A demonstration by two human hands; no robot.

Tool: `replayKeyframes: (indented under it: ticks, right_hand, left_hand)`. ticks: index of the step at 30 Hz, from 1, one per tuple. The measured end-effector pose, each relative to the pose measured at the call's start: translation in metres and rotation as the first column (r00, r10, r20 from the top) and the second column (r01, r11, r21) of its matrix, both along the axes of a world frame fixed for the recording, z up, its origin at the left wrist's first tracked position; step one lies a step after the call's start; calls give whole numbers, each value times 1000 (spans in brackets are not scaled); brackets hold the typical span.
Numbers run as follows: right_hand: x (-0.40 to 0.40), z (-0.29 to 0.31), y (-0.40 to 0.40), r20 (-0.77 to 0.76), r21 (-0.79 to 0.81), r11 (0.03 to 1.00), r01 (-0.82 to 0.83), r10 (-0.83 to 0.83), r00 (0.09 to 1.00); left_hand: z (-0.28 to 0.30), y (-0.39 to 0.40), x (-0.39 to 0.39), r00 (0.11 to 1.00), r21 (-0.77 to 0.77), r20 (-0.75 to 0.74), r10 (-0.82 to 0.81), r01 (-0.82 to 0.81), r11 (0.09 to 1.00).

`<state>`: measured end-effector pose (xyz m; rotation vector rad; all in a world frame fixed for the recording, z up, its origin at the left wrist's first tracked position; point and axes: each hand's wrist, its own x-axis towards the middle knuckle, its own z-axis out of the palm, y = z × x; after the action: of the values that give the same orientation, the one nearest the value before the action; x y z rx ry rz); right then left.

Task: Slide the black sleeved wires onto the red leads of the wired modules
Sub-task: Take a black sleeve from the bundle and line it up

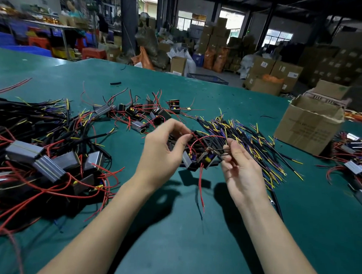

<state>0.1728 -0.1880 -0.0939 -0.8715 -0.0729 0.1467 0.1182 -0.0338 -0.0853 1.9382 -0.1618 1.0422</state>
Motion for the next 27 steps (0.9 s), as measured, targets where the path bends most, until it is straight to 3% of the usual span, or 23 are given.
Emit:
replayKeyframes:
  ticks: [2, 4, 5, 7, 13, 19, 24, 27]
  right_hand:
    - [-3, 0, 1, 45, -106, 993, -58, 63, 997]
    - [-5, -1, 3, 92, -237, 967, -98, 123, 988]
    - [-7, -1, 5, 108, -283, 954, -105, 140, 984]
    - [-9, -2, 7, 111, -306, 946, -104, 144, 983]
    - [-12, -3, 12, 112, -315, 948, -47, 86, 990]
    - [-12, -1, 12, 59, -153, 988, -8, 17, 998]
    - [-15, -6, 21, 17, -58, 994, 91, -90, 996]
    - [-14, -9, 22, -48, -23, 998, 51, -53, 997]
  left_hand:
    - [0, -9, -1, 979, -194, -71, -189, 173, 966]
    - [0, -18, -2, 907, -435, -90, -412, 336, 835]
    - [0, -20, -1, 871, -531, -73, -486, 378, 758]
    - [0, -20, 1, 861, -618, -65, -504, 362, 698]
    - [-9, -23, 5, 829, -561, -204, -521, 337, 756]
    - [-9, -19, 3, 808, -544, -234, -541, 352, 761]
    - [-10, -17, 5, 788, -595, -219, -575, 359, 719]
    - [-10, -18, 8, 763, -660, -249, -597, 317, 681]
